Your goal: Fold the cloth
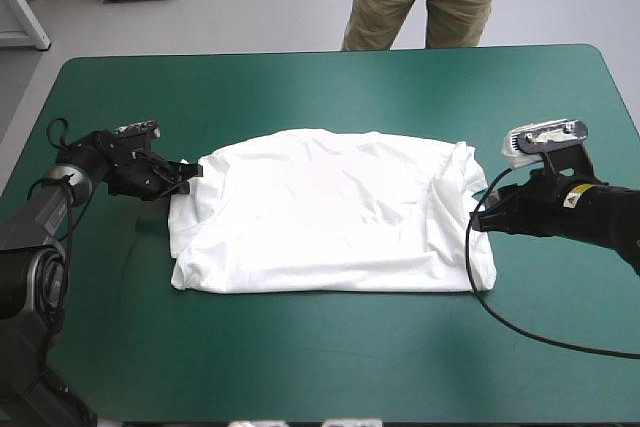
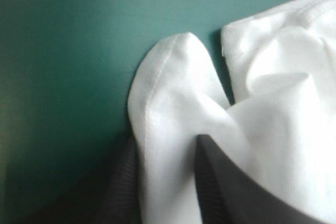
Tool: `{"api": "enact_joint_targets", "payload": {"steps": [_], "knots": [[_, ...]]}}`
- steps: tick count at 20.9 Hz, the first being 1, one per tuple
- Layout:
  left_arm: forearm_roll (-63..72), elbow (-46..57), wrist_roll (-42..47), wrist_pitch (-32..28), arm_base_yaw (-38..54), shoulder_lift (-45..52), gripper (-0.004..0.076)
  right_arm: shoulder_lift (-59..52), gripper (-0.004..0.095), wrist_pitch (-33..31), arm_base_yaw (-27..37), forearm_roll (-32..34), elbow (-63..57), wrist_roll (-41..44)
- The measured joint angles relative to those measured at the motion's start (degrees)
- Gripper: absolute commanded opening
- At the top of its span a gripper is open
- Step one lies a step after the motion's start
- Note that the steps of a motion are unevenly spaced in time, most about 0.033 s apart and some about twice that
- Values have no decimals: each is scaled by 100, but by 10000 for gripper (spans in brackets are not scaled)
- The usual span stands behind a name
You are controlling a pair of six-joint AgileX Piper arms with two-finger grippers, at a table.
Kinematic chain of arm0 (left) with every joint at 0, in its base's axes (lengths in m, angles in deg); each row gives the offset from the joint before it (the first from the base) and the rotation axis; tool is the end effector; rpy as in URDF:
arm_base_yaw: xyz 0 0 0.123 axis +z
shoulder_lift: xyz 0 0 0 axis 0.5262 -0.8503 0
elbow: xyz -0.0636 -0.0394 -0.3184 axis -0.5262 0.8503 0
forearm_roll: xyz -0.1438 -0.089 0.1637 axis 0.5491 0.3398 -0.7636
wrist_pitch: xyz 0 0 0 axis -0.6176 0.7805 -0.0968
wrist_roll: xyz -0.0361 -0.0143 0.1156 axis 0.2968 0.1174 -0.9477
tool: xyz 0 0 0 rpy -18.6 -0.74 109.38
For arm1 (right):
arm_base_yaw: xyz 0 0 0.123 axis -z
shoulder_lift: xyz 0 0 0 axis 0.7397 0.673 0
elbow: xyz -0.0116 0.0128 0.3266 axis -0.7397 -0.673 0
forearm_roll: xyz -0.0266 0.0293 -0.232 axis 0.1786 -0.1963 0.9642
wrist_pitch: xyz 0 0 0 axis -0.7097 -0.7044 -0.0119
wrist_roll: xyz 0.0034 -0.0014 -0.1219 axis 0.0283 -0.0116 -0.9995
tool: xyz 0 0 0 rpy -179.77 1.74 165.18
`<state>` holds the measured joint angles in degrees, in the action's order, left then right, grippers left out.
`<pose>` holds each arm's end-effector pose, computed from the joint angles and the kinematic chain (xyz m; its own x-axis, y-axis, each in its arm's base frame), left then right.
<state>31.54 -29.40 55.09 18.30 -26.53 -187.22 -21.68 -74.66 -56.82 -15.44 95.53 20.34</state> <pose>0.3824 0.0039 0.2342 -0.9072 -0.1321 -0.3994 -0.0306 0.9676 -0.2506 0.1663 0.0500 0.4060 -0.6839 -0.1635 -0.7110 -0.3239 0.9413 0.0951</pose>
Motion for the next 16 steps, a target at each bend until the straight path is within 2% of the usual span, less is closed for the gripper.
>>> {"api": "enact_joint_targets", "payload": {"steps": [6, 10, 13, 16], "knots": [[-20, -226, -62, 147, -19, 42, -9, 7, 324, 0, 0, -4, 0, 0], [-81, -748, -153, 650, -79, 421, -9, 7, 324, -6, 0, -4, 0, 0], [-291, -818, -206, 1123, -467, 490, -9, 7, 324, -53, 0, -4, 0, 0], [-367, -818, -206, 1327, -904, 458, -9, 7, 324, -147, 0, -4, 0, 0]]}}
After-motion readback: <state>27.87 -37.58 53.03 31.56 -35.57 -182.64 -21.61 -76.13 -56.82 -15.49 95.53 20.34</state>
